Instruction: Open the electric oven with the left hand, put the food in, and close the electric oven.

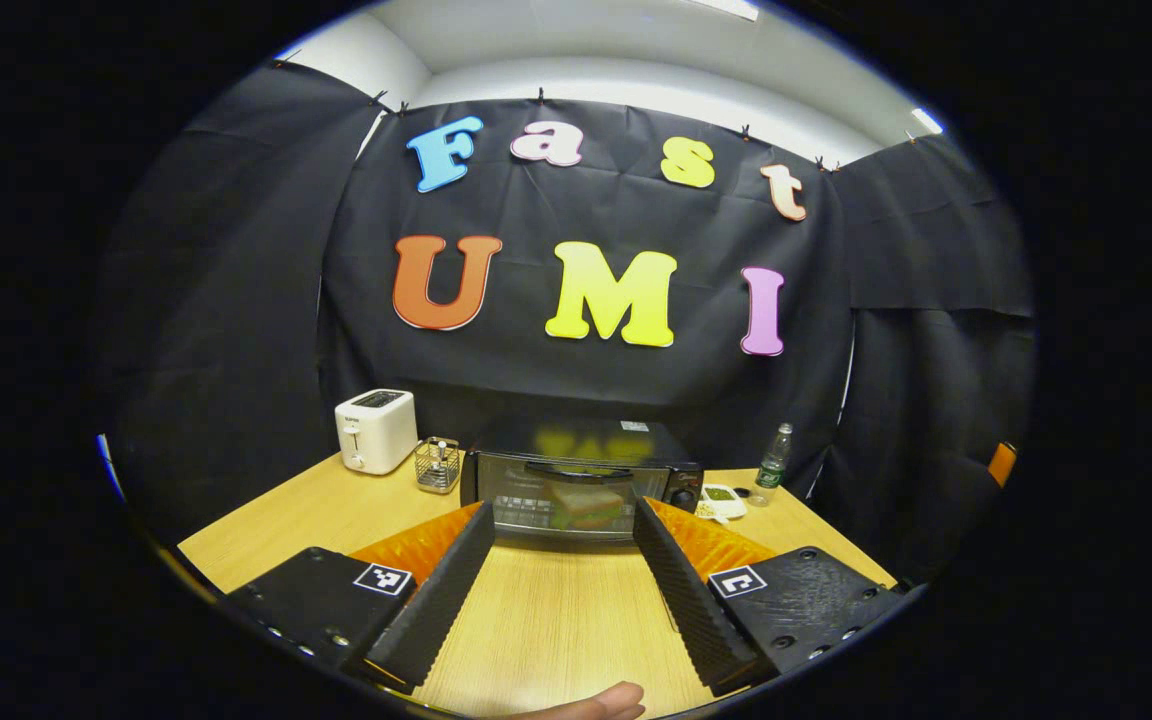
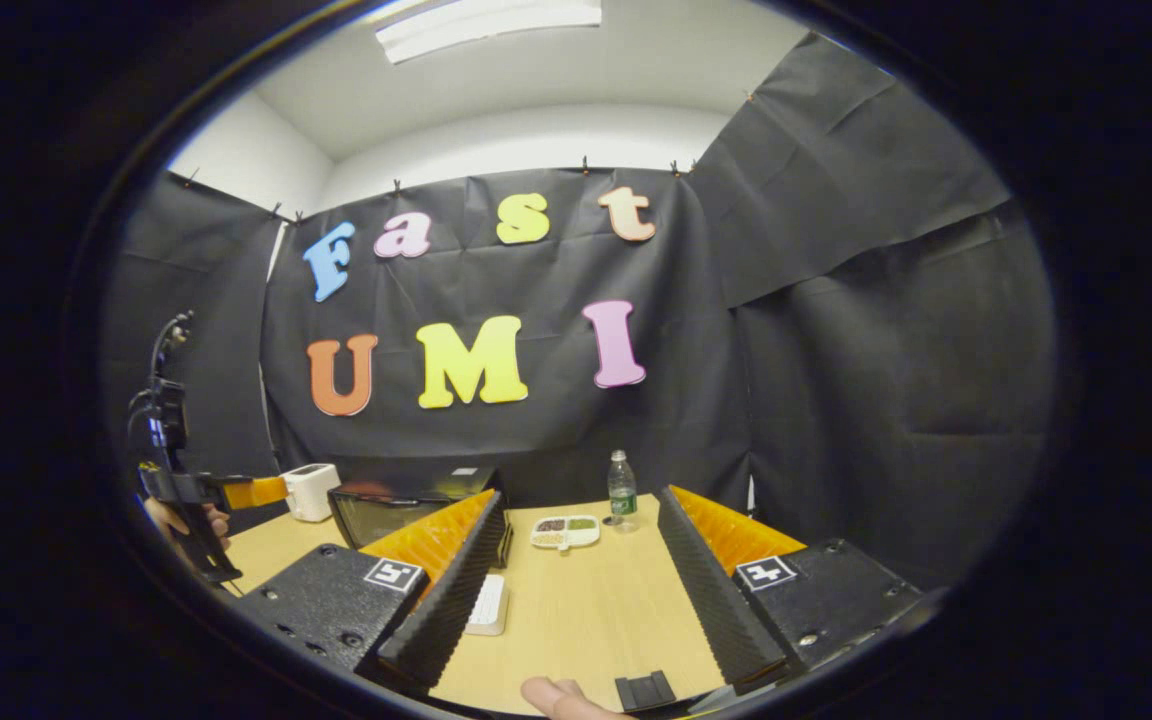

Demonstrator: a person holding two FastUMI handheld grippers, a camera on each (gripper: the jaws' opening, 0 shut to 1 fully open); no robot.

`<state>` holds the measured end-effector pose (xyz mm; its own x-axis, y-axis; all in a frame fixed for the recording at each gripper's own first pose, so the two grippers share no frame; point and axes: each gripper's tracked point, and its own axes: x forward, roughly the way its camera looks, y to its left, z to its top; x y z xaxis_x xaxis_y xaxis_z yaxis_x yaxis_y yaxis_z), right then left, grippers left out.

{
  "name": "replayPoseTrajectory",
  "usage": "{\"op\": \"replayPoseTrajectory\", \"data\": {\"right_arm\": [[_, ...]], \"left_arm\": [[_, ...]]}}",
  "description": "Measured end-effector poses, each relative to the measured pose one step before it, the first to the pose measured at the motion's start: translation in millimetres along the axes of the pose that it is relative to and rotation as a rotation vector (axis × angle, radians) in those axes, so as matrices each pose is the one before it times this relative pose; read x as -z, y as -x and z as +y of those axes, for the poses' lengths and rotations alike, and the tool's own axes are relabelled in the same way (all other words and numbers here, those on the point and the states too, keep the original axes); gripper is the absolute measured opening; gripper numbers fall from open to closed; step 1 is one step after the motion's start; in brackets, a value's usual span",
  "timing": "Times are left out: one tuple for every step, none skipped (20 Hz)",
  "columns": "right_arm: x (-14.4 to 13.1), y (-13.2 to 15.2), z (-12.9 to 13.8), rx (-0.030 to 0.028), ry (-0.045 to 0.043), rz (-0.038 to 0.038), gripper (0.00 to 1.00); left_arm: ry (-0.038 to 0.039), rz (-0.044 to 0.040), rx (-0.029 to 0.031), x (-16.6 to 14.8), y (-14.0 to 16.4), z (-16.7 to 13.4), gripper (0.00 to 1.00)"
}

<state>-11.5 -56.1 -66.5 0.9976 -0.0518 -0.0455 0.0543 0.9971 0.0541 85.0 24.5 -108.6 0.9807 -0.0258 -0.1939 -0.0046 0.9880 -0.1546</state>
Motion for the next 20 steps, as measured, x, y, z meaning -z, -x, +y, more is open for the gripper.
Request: {"op": "replayPoseTrajectory", "data": {"right_arm": [[-2.48,6.27,1.77,-0.00439,0.00108,-0.01149,0.97],[-6.22,7.2,2.45,-0.00644,0.00051,-0.01692,0.97],[-4.12,5.94,2.75,-0.00638,0.00293,-0.01733,0.97],[-4.79,5.59,4.07,-0.0078,0.00616,-0.01651,0.97],[-0.17,3.63,3.41,-0.00737,0.00918,-0.0108,0.96],[-0.9,4.33,4.01,-0.0074,0.01163,-0.00556,0.96],[0.74,2.96,1.97,-0.00261,0.01213,-0.00252,0.96],[0.32,1.77,0.89,0.00231,0.01055,0.00178,0.96],[2.63,1.16,0.97,0.00085,0.00504,0.00333,0.96],[2.05,1.3,1.81,-0.00197,0.00436,0.00447,0.97],[2.65,0.32,3.13,-0.00756,0.00271,0.0048,0.97],[2.57,0.99,2.58,-0.00811,-0.00075,0.00511,0.97],[3.11,0.42,0.4,-0.00788,-0.00211,0.00501,0.97],[2.57,1.04,0.11,-0.00215,-0.00571,0.00298,0.97],[0.85,-0.85,-2.08,0.00529,-0.00349,-0.00019,0.97],[0.05,-0.09,-2.06,0.00614,0.00279,-0.00141,0.97],[0.44,1.05,-0.39,0.00274,0.00501,-0.00123,0.96],[-0.99,1.31,-0.23,0.00096,0.00526,-0.00074,0.97],[-0.19,-0.01,-0.49,0.00171,0.00208,-0.00321,0.97],[-2.23,0.8,-0.95,0.00225,-0.00003,-0.00429,0.97]], "left_arm": [[0.00653,-0.00415,0.00126,-2.55,16.02,-1.05,0.93],[0.00245,-0.00345,-0.00334,-2.24,15.22,-0.14,0.93],[-0.01165,-0.01309,-0.01124,-3.87,14.79,1.43,0.93],[-0.02165,-0.02118,-0.01424,-4.65,13.5,4.2,0.93],[-0.01725,-0.0267,-0.00803,-5.14,15.17,-0.05,0.93],[-0.00589,-0.02488,0.00204,-4.69,14.24,-0.65,0.93],[0.00264,-0.02205,0.00808,-0.44,13.16,-4.61,0.93],[0.00518,-0.0155,0.00553,-0.55,11.44,-3.02,0.93],[0.0001,-0.0106,-0.00308,0.38,9.17,1.4,0.93],[-0.00583,-0.01052,-0.0021,0.93,7.22,0.69,0.93],[-0.01243,-0.00328,0.00199,-0.13,4.49,-0.98,0.93],[-0.00973,-0.00008,-0.00029,2.05,2.92,1.02,0.92],[0.00019,0.00349,0.00088,1.17,0.72,-0.49,0.93],[0.00964,0.0027,-0.00018,1.06,1.02,-0.56,0.92],[0.00709,-0.00692,-0.00122,0.35,1.07,0.47,0.92],[-0.0018,0.00067,0.0005,1.35,-0.5,-1.33,0.93],[-0.00852,0.00766,0.00172,3.77,-1.05,0.54,0.92],[-0.00847,0.00774,-0.00044,2.78,-0.19,-0.84,0.93],[-0.00837,0.00285,-0.00349,1.33,-0.34,-0.66,0.93],[-0.00937,-0.00167,0.00252,0.57,-0.8,-1.29,0.93]]}}
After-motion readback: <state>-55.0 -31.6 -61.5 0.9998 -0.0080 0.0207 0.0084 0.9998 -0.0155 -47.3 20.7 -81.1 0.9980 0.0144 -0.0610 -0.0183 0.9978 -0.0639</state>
